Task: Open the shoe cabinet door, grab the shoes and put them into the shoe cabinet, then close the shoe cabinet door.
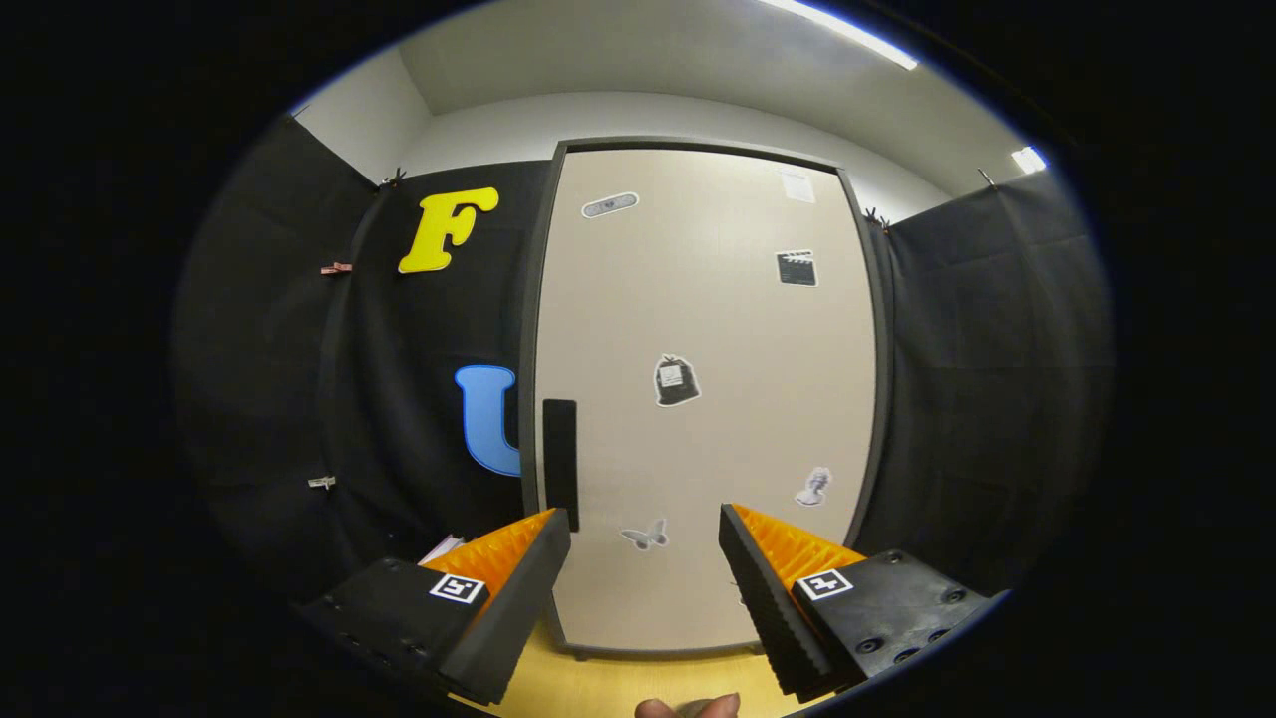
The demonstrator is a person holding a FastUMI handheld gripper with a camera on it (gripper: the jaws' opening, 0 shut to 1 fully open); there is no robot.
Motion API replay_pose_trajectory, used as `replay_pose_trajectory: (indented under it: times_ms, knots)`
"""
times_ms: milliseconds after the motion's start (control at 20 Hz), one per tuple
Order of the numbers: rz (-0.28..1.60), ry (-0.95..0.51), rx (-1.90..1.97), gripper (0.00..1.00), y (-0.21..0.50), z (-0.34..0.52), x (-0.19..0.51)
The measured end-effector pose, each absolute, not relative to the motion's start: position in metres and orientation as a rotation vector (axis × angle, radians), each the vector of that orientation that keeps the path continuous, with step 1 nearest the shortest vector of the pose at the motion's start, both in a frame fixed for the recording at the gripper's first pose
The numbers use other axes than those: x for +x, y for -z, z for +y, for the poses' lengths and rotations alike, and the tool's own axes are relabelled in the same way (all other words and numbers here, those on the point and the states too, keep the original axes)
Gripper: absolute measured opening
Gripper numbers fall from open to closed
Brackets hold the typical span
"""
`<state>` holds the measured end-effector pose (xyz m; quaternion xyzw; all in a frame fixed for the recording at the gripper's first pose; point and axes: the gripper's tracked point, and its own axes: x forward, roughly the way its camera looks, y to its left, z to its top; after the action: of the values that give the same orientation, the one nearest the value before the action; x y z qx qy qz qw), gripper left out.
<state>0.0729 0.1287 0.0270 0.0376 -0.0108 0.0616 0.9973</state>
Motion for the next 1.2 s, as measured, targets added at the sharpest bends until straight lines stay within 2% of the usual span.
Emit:
replay_pose_trajectory:
  times_ms: [450, 800, 850, 900, 950, 1100, 1200]
  knots:
    - [0.011, -0.131, 0.054, 0.98, -0.009, 0.19, 0.167]
    - [0.032, -0.084, 0.019, 0.96, 0.007, 0.2, 0.2]
    - [0.022, -0.077, 0.016, 0.92, 0.006, 0.201, 0.201]
    - [0.018, -0.077, 0.006, 0.81, 0.006, 0.201, 0.202]
    - [0.003, -0.102, -0.003, 0.8, 0.005, 0.208, 0.201]
    - [0.019, -0.111, 0.024, 0.39, 0.009, 0.21, 0.199]
    - [0.043, -0.124, 0.07, 0.24, 0.007, 0.21, 0.198]
